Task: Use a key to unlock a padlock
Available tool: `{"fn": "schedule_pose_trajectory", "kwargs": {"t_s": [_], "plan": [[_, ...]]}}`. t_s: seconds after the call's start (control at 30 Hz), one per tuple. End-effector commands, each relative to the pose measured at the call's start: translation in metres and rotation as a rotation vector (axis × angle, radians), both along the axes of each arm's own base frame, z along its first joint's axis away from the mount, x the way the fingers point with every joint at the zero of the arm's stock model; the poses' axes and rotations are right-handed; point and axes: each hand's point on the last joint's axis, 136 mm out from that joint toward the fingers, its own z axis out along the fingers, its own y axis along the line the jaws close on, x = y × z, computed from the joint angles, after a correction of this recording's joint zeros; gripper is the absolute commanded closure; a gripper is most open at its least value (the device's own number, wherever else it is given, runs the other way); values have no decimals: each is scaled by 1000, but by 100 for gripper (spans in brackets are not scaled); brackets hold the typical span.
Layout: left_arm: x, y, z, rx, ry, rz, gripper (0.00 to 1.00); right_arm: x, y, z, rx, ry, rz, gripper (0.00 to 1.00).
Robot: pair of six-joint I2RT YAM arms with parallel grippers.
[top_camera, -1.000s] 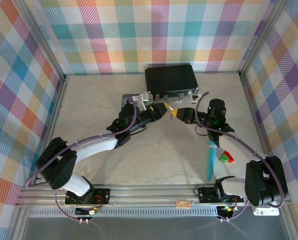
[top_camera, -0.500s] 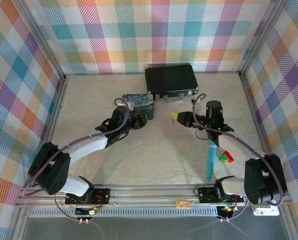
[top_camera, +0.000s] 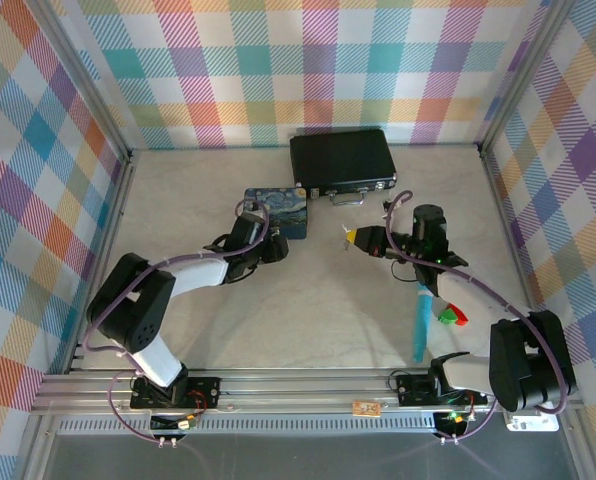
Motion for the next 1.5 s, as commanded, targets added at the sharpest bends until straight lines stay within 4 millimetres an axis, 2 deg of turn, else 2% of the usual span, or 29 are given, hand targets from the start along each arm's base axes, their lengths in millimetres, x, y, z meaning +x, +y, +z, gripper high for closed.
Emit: {"fn": "schedule_pose_trajectory", "kwargs": {"t_s": [0.0,0.23,0.5,0.8,1.0,1.07,1.23,1.37,1.47], "plan": [[16,-8,6,-11,-50,-27,39,0,6,7,35,-23,33,100],[28,-5,-15,-1,-25,-19,48,0,6,8,34,-19,35,100],[31,5,-31,22,4,-10,49,1,9,11,51,-12,48,100],[37,9,-32,36,-15,-36,62,7,13,19,55,-15,66,100],[33,7,-38,40,12,-50,73,6,10,18,48,-18,53,100],[31,9,-39,37,19,-46,74,4,10,18,44,-18,52,100],[26,15,-38,31,51,3,88,3,6,13,-4,-13,35,100],[18,17,-39,-25,103,64,100,4,1,-2,-50,17,7,100],[11,7,-40,-147,154,93,100,6,-1,-14,-68,59,-7,100]]}}
